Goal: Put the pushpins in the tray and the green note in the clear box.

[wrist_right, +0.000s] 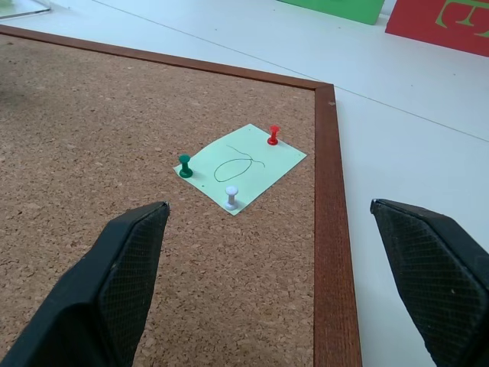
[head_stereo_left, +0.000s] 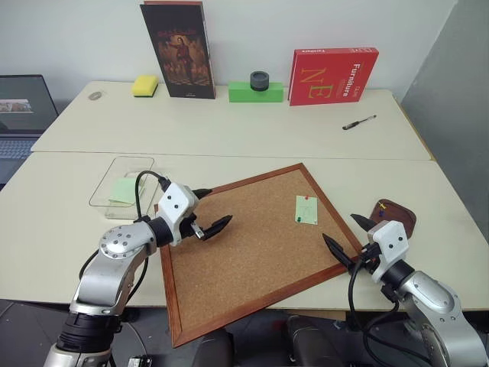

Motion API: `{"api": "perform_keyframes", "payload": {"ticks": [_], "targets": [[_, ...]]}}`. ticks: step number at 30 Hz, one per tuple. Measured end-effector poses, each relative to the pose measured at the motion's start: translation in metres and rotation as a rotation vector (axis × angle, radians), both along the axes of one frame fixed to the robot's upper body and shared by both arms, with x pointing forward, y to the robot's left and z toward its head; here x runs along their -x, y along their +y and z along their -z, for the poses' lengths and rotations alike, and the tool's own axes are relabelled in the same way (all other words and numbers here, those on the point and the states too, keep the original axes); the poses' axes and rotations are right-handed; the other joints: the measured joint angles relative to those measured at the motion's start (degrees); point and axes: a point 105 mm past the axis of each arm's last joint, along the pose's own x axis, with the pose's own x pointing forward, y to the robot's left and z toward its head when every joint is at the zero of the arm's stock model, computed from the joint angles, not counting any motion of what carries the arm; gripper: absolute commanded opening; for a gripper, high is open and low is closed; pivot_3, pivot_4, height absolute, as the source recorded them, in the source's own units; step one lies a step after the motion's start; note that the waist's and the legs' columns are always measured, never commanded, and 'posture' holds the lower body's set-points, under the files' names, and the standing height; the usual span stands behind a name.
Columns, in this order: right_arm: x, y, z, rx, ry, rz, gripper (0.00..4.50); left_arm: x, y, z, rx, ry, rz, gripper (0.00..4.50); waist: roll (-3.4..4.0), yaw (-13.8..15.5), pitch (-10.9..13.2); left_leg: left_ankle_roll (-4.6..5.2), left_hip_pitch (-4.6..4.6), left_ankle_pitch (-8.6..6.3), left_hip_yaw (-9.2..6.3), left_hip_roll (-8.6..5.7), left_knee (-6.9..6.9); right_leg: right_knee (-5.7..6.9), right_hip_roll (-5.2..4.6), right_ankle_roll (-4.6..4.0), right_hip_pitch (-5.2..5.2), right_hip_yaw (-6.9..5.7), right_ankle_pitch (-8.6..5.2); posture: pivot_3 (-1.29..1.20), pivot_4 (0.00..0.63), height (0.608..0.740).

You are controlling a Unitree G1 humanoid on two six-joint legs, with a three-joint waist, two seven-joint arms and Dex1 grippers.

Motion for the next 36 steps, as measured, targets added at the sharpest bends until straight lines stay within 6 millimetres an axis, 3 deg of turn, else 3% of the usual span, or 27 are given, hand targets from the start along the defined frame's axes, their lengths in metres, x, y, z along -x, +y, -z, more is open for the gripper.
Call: {"api": "perform_keyframes", "payload": {"ticks": [12,18,25,36], "targets": [[0.002,0.006,0.000,-0.009,-0.011,-0.020,4.49,-0.001,0.001,0.000,-0.022,0.001,0.026,4.50,0.00,0.00,0.00,0.00,0.01,0.00,0.00,0.00,0.00,0.00,0.00,0.00,0.00,0.00,0.00,0.00,0.150,0.740],[0.001,0.009,0.000,-0.012,-0.010,-0.029,4.49,0.000,-0.014,-0.002,0.048,0.068,0.104,4.50,0.00,-0.02,0.00,0.00,0.00,0.00,0.00,-0.01,0.00,-0.01,0.00,0.00,0.00,0.00,0.00,0.00,0.150,0.740],[0.002,0.014,-0.003,-0.025,-0.011,-0.032,4.50,0.014,-0.040,0.012,0.052,0.137,0.253,3.22,0.00,0.00,0.00,0.00,-0.01,0.00,0.00,0.00,-0.01,0.00,0.00,0.00,0.00,0.00,0.00,0.00,0.150,0.740],[-0.001,0.025,-0.014,-0.081,-0.002,-0.031,4.50,0.003,-0.067,0.024,0.038,0.106,0.328,1.09,0.00,-0.02,0.00,0.00,-0.01,0.00,-0.01,-0.02,-0.01,0.01,0.01,0.03,0.00,-0.01,0.02,0.00,0.150,0.740]]}}
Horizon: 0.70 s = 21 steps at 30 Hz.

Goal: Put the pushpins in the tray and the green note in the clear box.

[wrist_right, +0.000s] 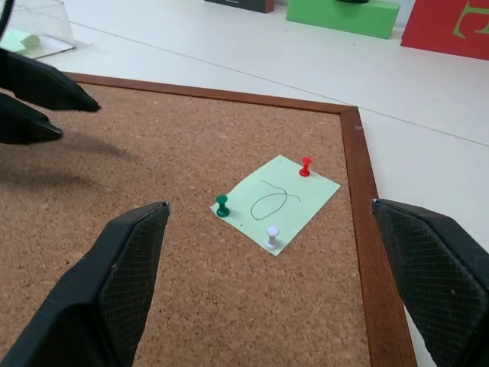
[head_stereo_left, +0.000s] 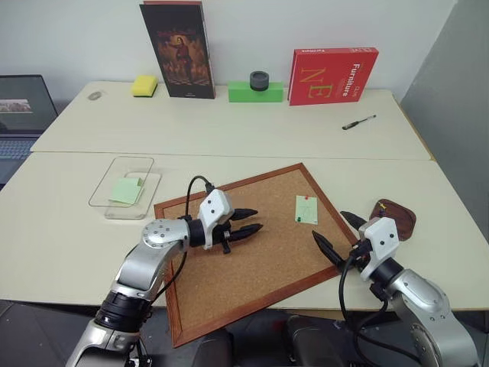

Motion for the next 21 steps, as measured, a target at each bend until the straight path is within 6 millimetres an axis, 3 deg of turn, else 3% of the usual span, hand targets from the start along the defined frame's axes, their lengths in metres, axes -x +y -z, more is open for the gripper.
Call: {"api": "perform_keyframes", "payload": {"ticks": [6,14,21], "targets": [[-0.005,0.006,-0.004,-0.014,0.008,-0.022,4.50,-0.006,-0.009,0.009,-0.006,-0.013,0.006,0.05,0.00,0.04,0.00,0.00,-0.02,0.00,0.00,-0.01,0.01,-0.01,0.00,0.26,0.00,0.00,0.15,0.00,0.150,0.740],[-0.011,0.009,-0.006,-0.025,0.041,-0.031,4.50,-0.006,-0.013,0.027,-0.048,0.001,0.016,0.01,0.00,0.02,0.00,0.00,-0.02,0.00,-0.01,-0.01,0.01,-0.01,0.00,0.28,0.00,0.00,0.16,0.00,0.150,0.740],[-0.034,0.006,-0.003,0.022,0.112,-0.018,4.50,0.002,-0.013,0.034,-0.062,0.008,0.042,0.01,0.07,-0.24,-0.05,0.01,0.05,0.00,0.02,-0.01,-0.01,-0.01,0.01,0.28,0.03,0.03,0.16,0.00,0.150,0.740]]}}
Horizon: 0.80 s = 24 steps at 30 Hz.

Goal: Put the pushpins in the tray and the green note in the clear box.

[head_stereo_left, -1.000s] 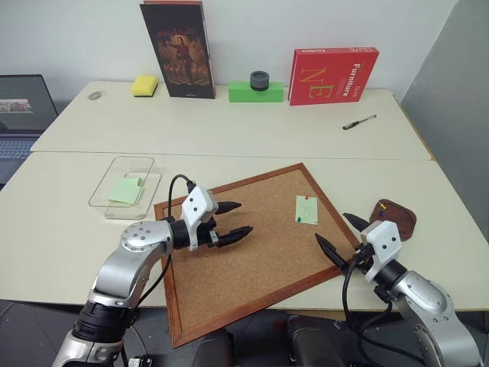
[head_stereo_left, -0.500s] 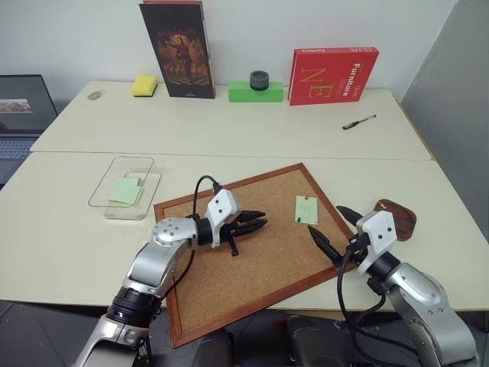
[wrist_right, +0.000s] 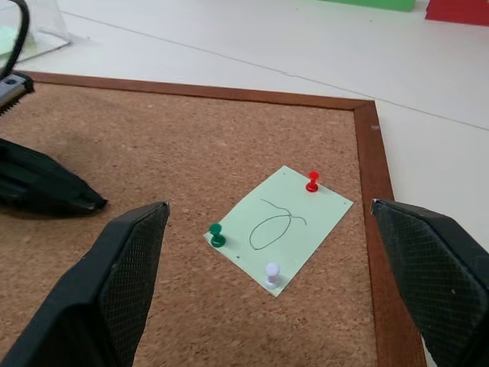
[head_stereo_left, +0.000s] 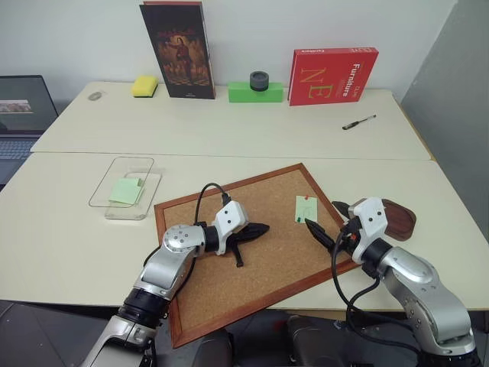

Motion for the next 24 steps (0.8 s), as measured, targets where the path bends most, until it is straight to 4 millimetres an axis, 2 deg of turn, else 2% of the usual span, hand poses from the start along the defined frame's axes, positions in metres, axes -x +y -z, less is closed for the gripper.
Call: {"api": "perform_keyframes", "payload": {"ticks": [3,8,15,21,24], "targets": [[-0.024,-0.003,-0.001,0.043,0.001,0.012,4.50,0.005,-0.001,0.001,0.001,0.010,0.003,0.01,0.03,-0.09,-0.01,0.00,0.00,0.00,0.01,-0.01,0.02,0.00,-0.01,0.01,0.02,0.00,0.01,0.00,0.150,0.740],[-0.044,-0.004,0.012,0.088,0.043,0.018,4.50,0.010,-0.002,0.002,0.004,0.022,-0.003,0.01,0.05,0.04,-0.03,0.01,-0.02,0.00,-0.01,-0.01,-0.02,-0.03,-0.01,0.01,0.01,-0.02,0.01,0.00,0.150,0.740],[-0.063,-0.003,0.018,0.114,0.039,0.027,4.50,0.015,-0.003,0.003,0.005,0.044,-0.015,0.01,0.09,-0.05,-0.05,0.02,-0.01,-0.01,-0.01,-0.01,-0.02,-0.02,-0.01,0.02,0.01,-0.02,0.01,0.00,0.150,0.740],[-0.072,0.003,0.019,0.112,0.017,0.023,4.50,0.017,-0.004,0.003,0.006,0.053,-0.017,0.01,0.09,0.04,-0.05,0.02,-0.01,-0.01,-0.01,-0.01,-0.01,-0.01,-0.01,0.02,0.02,-0.02,0.02,0.00,0.150,0.740],[-0.074,0.003,0.022,0.112,0.021,0.026,3.78,0.017,-0.003,0.003,0.007,0.055,-0.018,0.00,0.09,0.04,-0.05,0.02,-0.01,-0.01,-0.01,-0.01,-0.02,-0.01,-0.01,0.02,0.01,-0.02,0.02,0.00,0.150,0.740]]}}
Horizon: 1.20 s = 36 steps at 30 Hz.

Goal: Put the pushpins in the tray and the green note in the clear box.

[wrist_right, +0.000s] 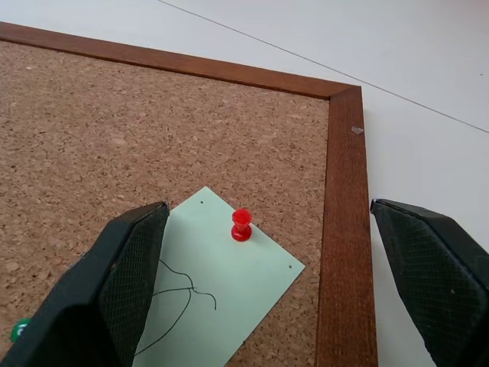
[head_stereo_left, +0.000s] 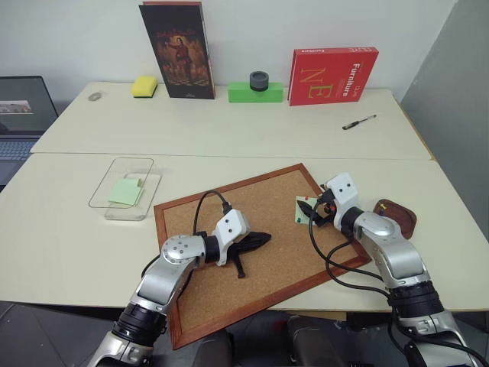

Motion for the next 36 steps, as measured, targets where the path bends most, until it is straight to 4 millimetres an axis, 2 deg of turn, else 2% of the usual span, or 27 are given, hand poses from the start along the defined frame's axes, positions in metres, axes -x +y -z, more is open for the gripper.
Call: {"api": "perform_keyframes", "payload": {"ticks": [19,32,34,36], "targets": [[0.000,0.009,0.005,-0.014,0.002,-0.019,0.08,-0.002,0.002,0.000,-0.007,-0.008,0.006,0.00,0.00,-0.08,0.00,0.00,0.04,0.00,0.00,0.00,0.01,0.04,0.01,0.00,0.00,0.01,0.00,0.00,0.150,0.740],[0.000,0.011,0.001,-0.011,-0.016,-0.017,0.00,-0.001,0.001,0.003,-0.034,-0.012,0.024,0.00,0.01,-0.11,0.00,0.00,0.02,0.00,0.00,0.00,0.01,0.03,0.01,0.00,-0.01,0.01,0.00,0.00,0.150,0.740],[0.000,0.012,-0.002,-0.016,-0.028,-0.015,0.00,-0.002,0.001,0.003,-0.038,-0.012,0.026,0.00,0.01,-0.13,0.00,0.00,0.03,0.00,0.00,0.00,0.01,0.04,0.01,0.00,-0.01,0.01,0.00,0.00,0.150,0.740],[0.001,0.014,-0.015,-0.029,-0.074,-0.017,0.00,-0.002,0.001,0.003,-0.040,-0.009,0.026,0.00,0.02,-0.16,0.00,0.00,0.03,0.00,0.00,0.00,0.01,0.04,0.01,0.00,-0.01,0.01,0.00,0.00,0.150,0.740]]}}
